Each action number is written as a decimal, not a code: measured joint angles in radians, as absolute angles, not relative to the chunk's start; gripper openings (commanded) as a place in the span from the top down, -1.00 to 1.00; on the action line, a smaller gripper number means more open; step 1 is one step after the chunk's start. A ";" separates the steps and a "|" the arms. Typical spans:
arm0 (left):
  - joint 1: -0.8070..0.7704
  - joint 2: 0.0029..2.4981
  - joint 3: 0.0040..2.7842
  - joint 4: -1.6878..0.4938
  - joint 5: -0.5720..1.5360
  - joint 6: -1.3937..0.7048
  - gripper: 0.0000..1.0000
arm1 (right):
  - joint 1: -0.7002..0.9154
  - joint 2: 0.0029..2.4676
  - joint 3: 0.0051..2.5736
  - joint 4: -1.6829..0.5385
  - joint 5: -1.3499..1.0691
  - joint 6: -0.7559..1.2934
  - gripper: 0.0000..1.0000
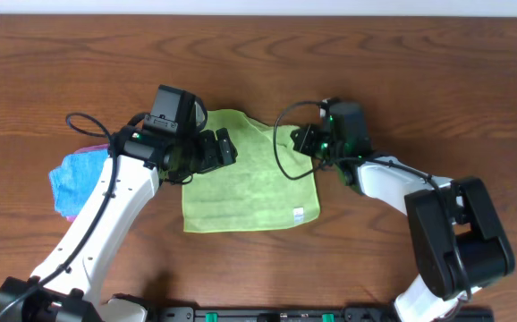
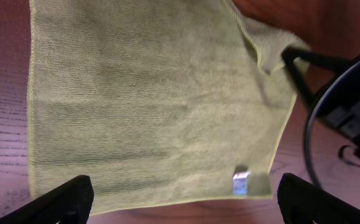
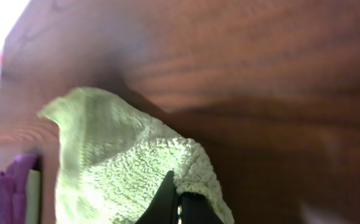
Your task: Fold the cloth
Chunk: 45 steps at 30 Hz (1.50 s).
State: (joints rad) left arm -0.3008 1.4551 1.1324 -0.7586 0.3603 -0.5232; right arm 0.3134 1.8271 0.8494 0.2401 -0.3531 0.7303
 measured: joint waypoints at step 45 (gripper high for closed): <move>-0.301 1.455 1.132 -0.807 0.361 -0.523 -0.92 | 0.271 1.827 0.902 0.575 -0.130 1.288 -0.84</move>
